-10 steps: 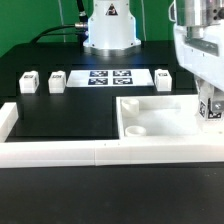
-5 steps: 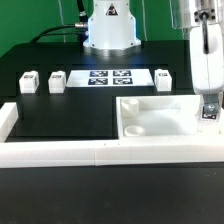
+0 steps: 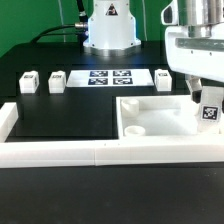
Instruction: Assemble square table
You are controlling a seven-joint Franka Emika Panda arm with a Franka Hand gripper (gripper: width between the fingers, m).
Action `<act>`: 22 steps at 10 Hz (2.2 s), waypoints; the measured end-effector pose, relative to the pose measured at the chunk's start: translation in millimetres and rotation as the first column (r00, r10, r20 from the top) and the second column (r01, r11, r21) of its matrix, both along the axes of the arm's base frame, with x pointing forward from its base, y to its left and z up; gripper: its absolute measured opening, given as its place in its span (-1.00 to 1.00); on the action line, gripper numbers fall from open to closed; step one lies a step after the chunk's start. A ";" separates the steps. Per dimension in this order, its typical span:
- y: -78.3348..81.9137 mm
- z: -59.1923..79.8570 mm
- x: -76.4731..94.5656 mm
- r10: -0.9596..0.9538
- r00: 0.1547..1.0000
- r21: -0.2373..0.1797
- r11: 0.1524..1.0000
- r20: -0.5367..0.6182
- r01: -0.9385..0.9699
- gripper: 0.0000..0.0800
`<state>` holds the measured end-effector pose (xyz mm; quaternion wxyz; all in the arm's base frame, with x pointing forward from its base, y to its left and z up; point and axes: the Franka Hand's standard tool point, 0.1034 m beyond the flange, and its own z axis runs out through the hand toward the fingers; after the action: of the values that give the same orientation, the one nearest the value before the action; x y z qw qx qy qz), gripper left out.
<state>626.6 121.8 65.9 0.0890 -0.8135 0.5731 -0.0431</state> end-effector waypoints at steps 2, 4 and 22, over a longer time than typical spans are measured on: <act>-1.1 -0.1 0.2 0.172 0.985 -0.034 0.985 0.013 -0.171 0.62; -10.5 1.7 6.3 0.563 0.827 -0.131 0.821 0.017 -0.556 0.62; -14.1 -1.3 -1.6 -0.709 0.675 0.115 0.667 -0.207 0.736 -0.26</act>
Offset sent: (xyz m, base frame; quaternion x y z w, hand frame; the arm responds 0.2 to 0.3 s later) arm 0.0210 0.0083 -0.0021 0.0450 -0.0646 -0.4848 0.8711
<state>625.0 107.7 64.6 0.0995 -0.5078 0.8549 0.0384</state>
